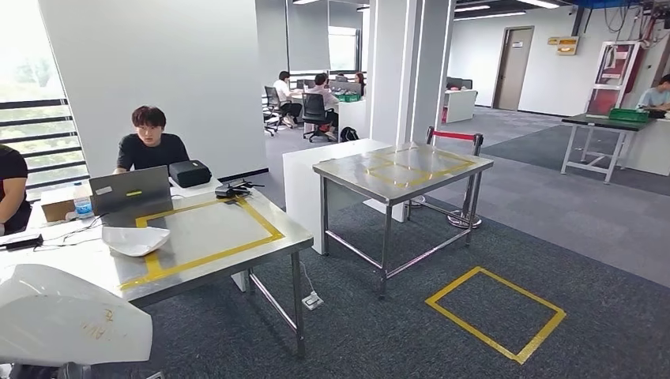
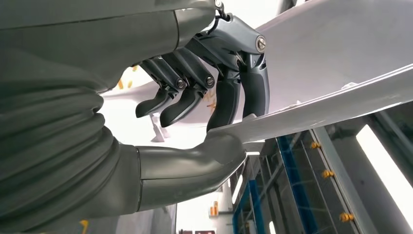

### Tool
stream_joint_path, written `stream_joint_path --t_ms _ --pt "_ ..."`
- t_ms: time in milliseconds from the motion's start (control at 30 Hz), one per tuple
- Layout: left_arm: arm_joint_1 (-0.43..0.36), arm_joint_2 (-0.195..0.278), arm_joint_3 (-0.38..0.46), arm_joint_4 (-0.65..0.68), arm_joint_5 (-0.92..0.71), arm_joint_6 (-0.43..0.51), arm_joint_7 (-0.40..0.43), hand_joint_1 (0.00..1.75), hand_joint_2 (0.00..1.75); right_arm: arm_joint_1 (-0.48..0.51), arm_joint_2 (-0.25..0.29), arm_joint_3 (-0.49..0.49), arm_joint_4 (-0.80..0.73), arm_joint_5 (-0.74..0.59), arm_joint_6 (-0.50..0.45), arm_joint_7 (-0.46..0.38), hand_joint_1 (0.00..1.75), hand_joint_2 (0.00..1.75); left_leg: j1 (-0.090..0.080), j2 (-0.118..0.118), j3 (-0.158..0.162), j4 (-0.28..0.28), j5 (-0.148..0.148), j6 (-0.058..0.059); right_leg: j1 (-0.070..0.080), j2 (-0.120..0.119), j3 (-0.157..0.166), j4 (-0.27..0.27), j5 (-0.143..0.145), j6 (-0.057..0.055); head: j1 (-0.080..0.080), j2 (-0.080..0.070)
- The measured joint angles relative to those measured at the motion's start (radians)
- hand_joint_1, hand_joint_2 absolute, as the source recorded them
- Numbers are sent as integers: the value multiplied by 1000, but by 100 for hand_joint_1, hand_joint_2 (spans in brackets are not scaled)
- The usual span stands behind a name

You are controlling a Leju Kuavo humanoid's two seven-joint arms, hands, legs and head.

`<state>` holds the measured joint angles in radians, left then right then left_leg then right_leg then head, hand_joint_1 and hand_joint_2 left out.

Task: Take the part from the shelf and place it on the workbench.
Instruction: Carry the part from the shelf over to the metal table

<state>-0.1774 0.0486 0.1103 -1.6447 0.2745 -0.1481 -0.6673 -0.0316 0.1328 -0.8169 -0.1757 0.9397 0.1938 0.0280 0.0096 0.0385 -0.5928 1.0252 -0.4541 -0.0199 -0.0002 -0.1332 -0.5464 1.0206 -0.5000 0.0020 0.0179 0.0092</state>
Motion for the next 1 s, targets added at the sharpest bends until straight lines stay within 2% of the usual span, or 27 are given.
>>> stream_joint_path --t_ms 33,67,133,167,200,233,267,300,367,400,433,467,500,533,567,600,633,667,700,733,767,800,833,900,933,967,1000 --pt "1 1 -1 -3 -1 4 0 175 175 -2 1 -2 0 1 6 14 0 0 2 -10 1 -3 2 6 -2 11 -1 5 -6 5 0 0" --pt "3 2 -1 -6 -3 8 -2 175 175 -2 2 -2 0 5 12 24 0 0 4 -20 1 -6 5 13 -5 34 -9 27 -23 11 1 0" --pt "11 2 -2 -14 -4 13 -10 175 175 3 4 -2 0 12 17 32 0 0 7 -41 0 -9 9 22 -10 97 -57 131 -80 18 3 0" --pt "16 3 -2 -16 -1 14 -12 175 175 6 5 -2 0 15 16 32 0 0 7 -53 -2 -8 10 24 -10 116 -92 202 -110 20 4 0" --pt "22 6 -2 -17 4 13 -11 175 175 9 5 -2 0 20 17 32 0 0 7 -67 -5 -7 10 25 -10 124 -122 259 -128 20 5 0" --pt "26 11 -2 -15 10 12 -9 175 175 12 5 -2 0 26 18 32 0 0 6 -82 -6 -6 10 25 -10 127 -137 286 -127 20 5 0" --pt "28 17 -2 -12 15 10 -6 175 175 13 5 -1 0 34 20 31 0 0 6 -97 -8 -4 11 25 -10 130 -134 273 -107 18 5 0" --pt "27 23 -2 -8 19 9 -5 175 175 14 5 0 0 40 22 26 0 0 6 -112 -8 -1 11 23 -11 138 -110 220 -72 14 6 0" --pt "22 36 -2 -1 24 10 -9 175 175 12 3 3 0 47 22 1 0 0 6 -141 -11 4 12 17 -13 186 -47 82 -12 6 6 0" --pt "20 43 -2 2 26 11 -12 175 175 11 3 4 0 50 21 -19 0 0 7 -154 -14 5 14 11 -14 206 -26 35 1 4 6 0" --pt "19 50 -2 3 28 12 -15 175 175 10 2 5 0 51 21 -36 0 0 8 -165 -18 4 16 3 -13 219 -17 13 2 1 5 0" --pt "18 55 -2 3 30 12 -16 175 175 8 1 6 0 53 20 -49 0 0 8 -177 -21 1 19 -5 -11 215 -15 10 0 -1 5 0" --pt "18 60 -2 4 30 13 -16 175 175 6 1 7 0 55 20 -56 0 0 10 -187 -25 -2 23 -13 -11 200 -13 7 3 -6 5 0" --pt "18 63 -2 5 29 15 -16 175 175 5 1 8 0 56 20 -59 0 0 10 -177 -29 -1 24 -19 -12 187 -10 2 6 -13 5 0" --pt "14 64 -3 7 26 19 -16 175 175 3 0 9 0 55 20 -61 0 0 9 -151 -37 12 15 -23 -13 172 -7 -4 10 -20 3 0" --pt "7 65 -4 10 23 25 -16 175 175 3 0 10 0 54 19 -64 0 0 7 -116 -54 44 -6 -27 -14 156 -4 -9 14 -27 2 0" --pt "-1 66 -7 13 20 31 -16 175 175 3 0 10 0 51 18 -65 0 0 6 -78 -77 97 -36 -31 -13 141 -3 -11 15 -31 0 0" --pt "-8 66 -9 16 18 36 -14 175 175 3 0 10 0 48 17 -64 0 0 7 -57 -106 164 -71 -35 -12 126 -4 -11 15 -34 -1 0" --pt "-13 66 -11 20 18 40 -11 175 175 3 0 10 0 46 17 -58 0 0 8 -49 -133 226 -96 -39 -10 110 -4 -11 14 -35 -1 0" --pt "-16 67 -12 24 18 42 -7 175 175 3 0 10 0 44 17 -49 0 0 9 -46 -148 262 -105 -41 -10 94 -4 -10 13 -35 -1 0" --pt "-18 69 -12 28 19 43 -3 175 175 3 1 10 0 44 19 -37 0 0 10 -43 -145 264 -96 -43 -10 79 -3 -10 12 -35 -1 0" --pt "-22 71 -12 31 20 43 -1 175 175 2 1 10 0 44 21 -24 0 0 10 -37 -121 223 -71 -44 -10 65 -2 -9 10 -33 -1 0" --pt "-27 73 -12 32 21 43 1 175 175 2 2 10 0 43 23 -11 0 0 10 -21 -84 156 -39 -43 -10 52 -1 -7 8 -31 -1 0" --pt "-42 77 -13 34 24 41 2 175 175 2 3 9 0 37 21 12 0 0 5 17 -20 40 -1 -32 -4 29 0 -1 0 -21 -1 0" --pt "-48 79 -13 34 26 41 3 175 175 2 3 7 0 34 19 20 0 0 2 26 -7 14 4 -22 -1 20 1 2 -2 -16 -1 0" --pt "-52 81 -13 35 28 40 3 175 175 1 3 6 0 33 16 26 0 0 -1 23 -6 8 2 -13 2 11 2 2 -3 -11 0 0" --pt "-54 83 -13 35 30 40 4 175 175 -1 3 4 0 32 13 30 0 0 -1 11 -8 8 5 -3 2 3 3 2 -4 -6 0 0"
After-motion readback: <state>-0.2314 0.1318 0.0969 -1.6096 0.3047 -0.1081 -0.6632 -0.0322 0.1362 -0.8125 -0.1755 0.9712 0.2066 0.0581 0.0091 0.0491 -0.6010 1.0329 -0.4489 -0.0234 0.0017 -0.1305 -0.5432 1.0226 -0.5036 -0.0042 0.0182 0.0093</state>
